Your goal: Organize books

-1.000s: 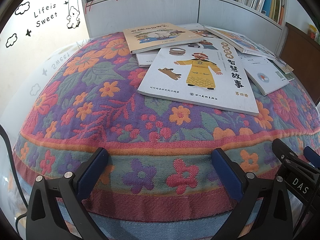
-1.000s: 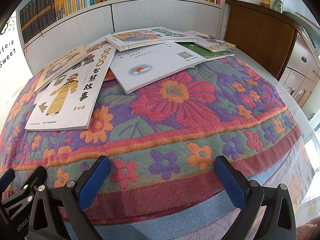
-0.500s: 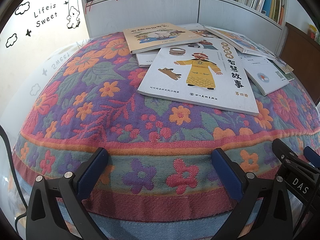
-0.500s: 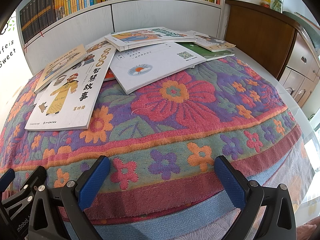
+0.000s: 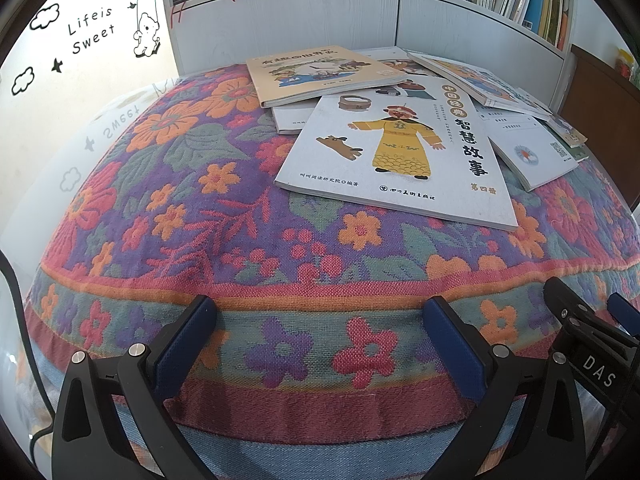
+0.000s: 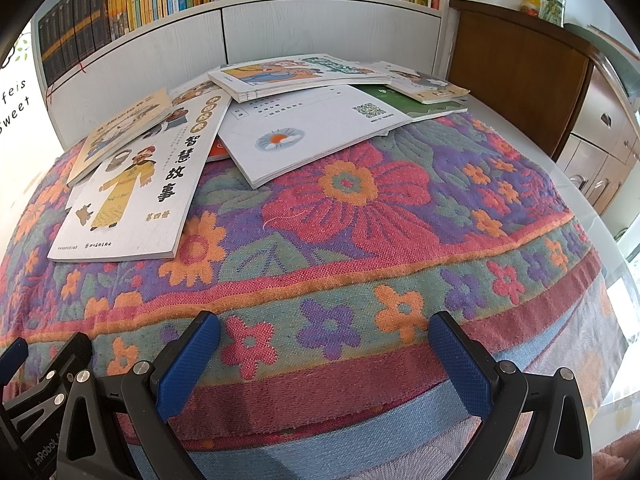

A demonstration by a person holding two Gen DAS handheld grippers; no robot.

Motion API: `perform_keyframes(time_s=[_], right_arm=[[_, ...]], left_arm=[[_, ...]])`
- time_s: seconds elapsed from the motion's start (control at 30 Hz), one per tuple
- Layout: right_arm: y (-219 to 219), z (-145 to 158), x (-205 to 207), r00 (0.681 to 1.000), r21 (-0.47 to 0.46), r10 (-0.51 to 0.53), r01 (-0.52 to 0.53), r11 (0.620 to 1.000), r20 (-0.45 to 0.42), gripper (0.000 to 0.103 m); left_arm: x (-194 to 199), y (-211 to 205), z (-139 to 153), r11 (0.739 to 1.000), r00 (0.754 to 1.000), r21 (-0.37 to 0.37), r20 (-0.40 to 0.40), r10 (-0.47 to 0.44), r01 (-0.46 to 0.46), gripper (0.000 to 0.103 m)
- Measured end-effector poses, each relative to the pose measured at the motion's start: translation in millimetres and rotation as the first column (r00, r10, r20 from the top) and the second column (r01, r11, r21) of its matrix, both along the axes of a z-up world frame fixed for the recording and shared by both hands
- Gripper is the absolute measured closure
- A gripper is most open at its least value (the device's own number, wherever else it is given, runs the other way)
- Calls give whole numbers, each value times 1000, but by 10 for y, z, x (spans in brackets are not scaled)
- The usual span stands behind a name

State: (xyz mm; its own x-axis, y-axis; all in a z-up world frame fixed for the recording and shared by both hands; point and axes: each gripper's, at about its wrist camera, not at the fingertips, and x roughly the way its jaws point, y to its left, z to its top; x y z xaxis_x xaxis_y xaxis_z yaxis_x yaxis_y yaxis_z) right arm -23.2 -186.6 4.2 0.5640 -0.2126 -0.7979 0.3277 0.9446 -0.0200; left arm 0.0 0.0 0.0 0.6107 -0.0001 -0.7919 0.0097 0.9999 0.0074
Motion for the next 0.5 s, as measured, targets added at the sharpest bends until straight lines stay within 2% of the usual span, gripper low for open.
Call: perform_keyframes(time_s=[0.5], right_arm=[[-3,1,4,1000,1,0,0,1000,0,0]], left_arm=[[0,0,0,1000,1000,0,0,0,0,0]])
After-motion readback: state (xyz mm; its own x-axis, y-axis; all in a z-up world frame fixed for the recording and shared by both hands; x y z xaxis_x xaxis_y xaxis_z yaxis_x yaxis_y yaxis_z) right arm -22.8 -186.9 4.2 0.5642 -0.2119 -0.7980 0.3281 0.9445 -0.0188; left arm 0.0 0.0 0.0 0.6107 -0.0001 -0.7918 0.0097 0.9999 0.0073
